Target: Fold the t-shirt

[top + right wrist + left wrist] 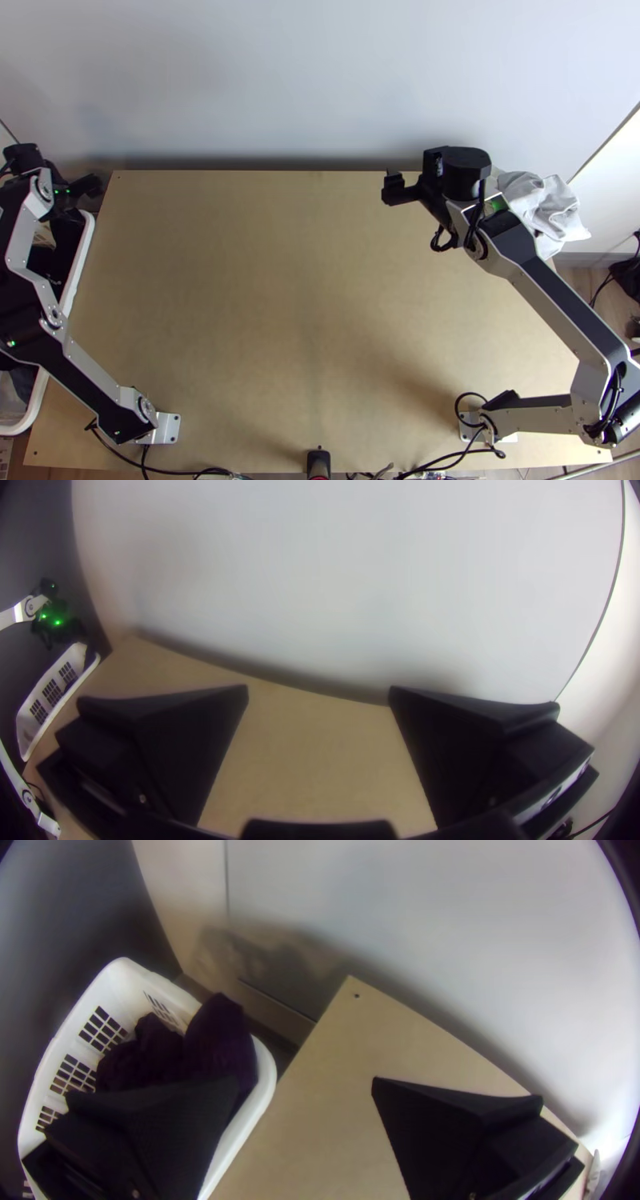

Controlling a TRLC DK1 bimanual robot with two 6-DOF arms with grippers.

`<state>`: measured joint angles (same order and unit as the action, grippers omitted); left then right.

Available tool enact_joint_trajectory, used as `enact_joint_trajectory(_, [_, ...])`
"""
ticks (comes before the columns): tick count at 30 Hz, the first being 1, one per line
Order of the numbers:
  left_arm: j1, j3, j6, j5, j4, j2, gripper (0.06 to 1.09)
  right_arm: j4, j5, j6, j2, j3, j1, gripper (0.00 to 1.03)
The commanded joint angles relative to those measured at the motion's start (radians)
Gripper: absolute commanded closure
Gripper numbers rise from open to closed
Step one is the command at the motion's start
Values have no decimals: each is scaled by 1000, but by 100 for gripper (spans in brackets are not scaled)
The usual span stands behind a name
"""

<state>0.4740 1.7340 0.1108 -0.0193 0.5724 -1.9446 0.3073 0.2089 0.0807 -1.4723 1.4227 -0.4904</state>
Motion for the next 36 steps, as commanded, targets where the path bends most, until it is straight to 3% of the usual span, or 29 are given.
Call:
enact_joint_trajectory(1, [71,76,-7,1,-31,-119,11,30,4,-2,-3,2,-36,5])
enact_joint_trajectory(31, [115,305,-25,-51,-52,-401,11,105,49,-27,9,1,-66,5])
enact_joint_trajectory(32, [115,306,-25,-51,-42,-401,15,107,52,-29,9,1,-66,5])
enact_joint_trajectory(36, [112,325,10,-82,-5,-409,95,107,55,-30,12,2,-66,5])
